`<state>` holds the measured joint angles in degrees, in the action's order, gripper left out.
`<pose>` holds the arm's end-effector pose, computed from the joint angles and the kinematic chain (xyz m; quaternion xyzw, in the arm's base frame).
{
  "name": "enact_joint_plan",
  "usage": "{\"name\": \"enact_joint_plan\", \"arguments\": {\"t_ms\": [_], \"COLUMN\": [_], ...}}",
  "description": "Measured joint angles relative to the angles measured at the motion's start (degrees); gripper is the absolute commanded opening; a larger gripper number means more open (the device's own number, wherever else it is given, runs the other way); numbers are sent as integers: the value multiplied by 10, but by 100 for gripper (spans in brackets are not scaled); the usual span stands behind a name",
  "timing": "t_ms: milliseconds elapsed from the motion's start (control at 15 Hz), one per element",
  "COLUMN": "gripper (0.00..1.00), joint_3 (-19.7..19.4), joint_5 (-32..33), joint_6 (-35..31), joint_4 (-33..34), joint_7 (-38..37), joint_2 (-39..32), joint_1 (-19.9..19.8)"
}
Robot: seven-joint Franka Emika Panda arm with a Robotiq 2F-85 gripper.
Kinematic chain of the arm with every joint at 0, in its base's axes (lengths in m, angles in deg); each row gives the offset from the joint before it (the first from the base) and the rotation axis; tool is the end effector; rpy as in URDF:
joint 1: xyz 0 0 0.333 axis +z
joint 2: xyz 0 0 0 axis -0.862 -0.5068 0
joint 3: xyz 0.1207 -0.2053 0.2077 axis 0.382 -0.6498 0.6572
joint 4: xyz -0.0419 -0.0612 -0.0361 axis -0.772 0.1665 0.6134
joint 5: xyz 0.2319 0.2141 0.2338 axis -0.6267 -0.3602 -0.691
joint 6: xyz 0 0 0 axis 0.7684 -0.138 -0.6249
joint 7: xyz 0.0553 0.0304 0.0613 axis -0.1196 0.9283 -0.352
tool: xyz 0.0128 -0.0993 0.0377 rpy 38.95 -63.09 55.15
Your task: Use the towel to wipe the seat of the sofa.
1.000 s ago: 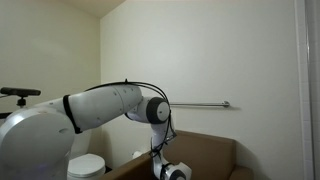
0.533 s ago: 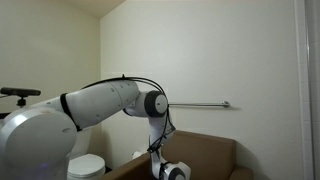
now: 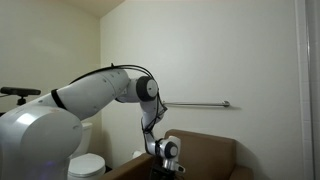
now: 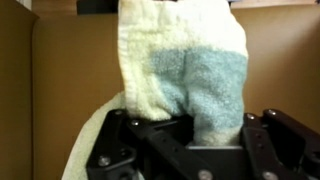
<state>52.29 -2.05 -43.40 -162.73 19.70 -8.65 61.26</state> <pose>0.5677 -0.0049 -0.0247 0.9740 -0.0644 -0.2171 0.0061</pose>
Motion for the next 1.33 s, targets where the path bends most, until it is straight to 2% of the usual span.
{"name": "enact_joint_plan", "arguments": {"t_ms": [267, 533, 1000, 1333], "gripper": [5, 5, 6, 5], "joint_3": [-4, -6, -21, -18], "joint_5": [3, 1, -1, -11], "joint_6": [-67, -117, -128, -110], "joint_4": [7, 26, 109, 183], "joint_7": [-30, -50, -85, -86], "joint_2": [39, 25, -94, -191], "joint_1": [34, 35, 35, 20]}}
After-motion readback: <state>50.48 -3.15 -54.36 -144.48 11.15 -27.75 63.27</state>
